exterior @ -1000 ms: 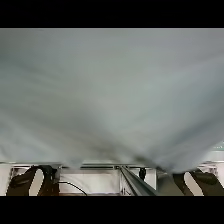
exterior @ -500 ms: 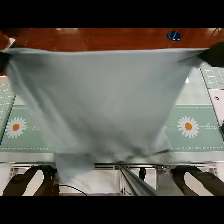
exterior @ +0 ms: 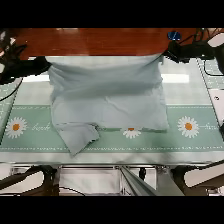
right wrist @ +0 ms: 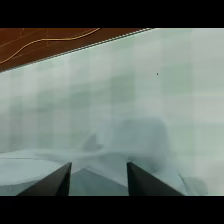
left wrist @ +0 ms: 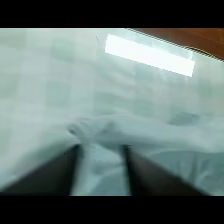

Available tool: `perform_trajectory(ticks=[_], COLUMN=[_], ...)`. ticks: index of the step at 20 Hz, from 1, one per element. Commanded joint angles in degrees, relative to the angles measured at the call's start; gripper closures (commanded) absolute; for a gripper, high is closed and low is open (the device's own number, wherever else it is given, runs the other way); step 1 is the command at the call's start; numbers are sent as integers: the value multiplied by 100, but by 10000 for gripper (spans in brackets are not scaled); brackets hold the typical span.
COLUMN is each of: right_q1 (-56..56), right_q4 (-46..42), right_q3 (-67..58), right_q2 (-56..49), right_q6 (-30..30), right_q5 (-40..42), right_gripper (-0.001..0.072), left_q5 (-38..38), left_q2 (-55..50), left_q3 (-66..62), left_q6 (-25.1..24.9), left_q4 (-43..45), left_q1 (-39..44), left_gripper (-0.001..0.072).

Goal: Fold the shirts.

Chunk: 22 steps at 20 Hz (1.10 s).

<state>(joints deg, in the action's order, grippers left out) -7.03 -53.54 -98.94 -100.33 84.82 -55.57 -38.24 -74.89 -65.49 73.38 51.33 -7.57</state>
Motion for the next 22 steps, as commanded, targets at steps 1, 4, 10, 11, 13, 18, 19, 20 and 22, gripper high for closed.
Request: perform_trajectory(ticks=[1,4,10,11,13,18,19,20,22], right_q1=[-282,-1062,-2378,-2522,-2612,-2608,-2608,-2608,-2608], right_q4=[179,-195,-1438,-1202,-765,87,87,94,105], right_q3=[-398,-396,1574,2520,4199,6249,6341,6393,6402], right_q2=[-352,225,1961,2387,3154,4146,4157,4157,4157], right_q6=[289,-39,-562,-562,-638,-1051,-1067,-1064,-1058], right_q5=[-192,-1078,-1963,-1593,-1036,-564,-570,-562,-570], right_gripper=[301,302,302,302,302,302,302,302,302], left_q5=[-372,-2247,-3936,-3893,-3480,-3115,-3091,-3047,-2804], left_q2=[-348,-328,249,415,706,535,450,382,317], left_q3=[-358,-916,726,1287,2302,3521,3578,3591,3591], left_q6=[-22,4,-9,-87,-192,-570,-616,-748,-984], left_q4=[72,673,693,658,527,-385,-407,-461,-789], left_q1=[-9,-876,-2704,-2846,-3008,-3001,-2986,-2953,-2815], left_gripper=[197,197,197,197,198,198,198,198,199])
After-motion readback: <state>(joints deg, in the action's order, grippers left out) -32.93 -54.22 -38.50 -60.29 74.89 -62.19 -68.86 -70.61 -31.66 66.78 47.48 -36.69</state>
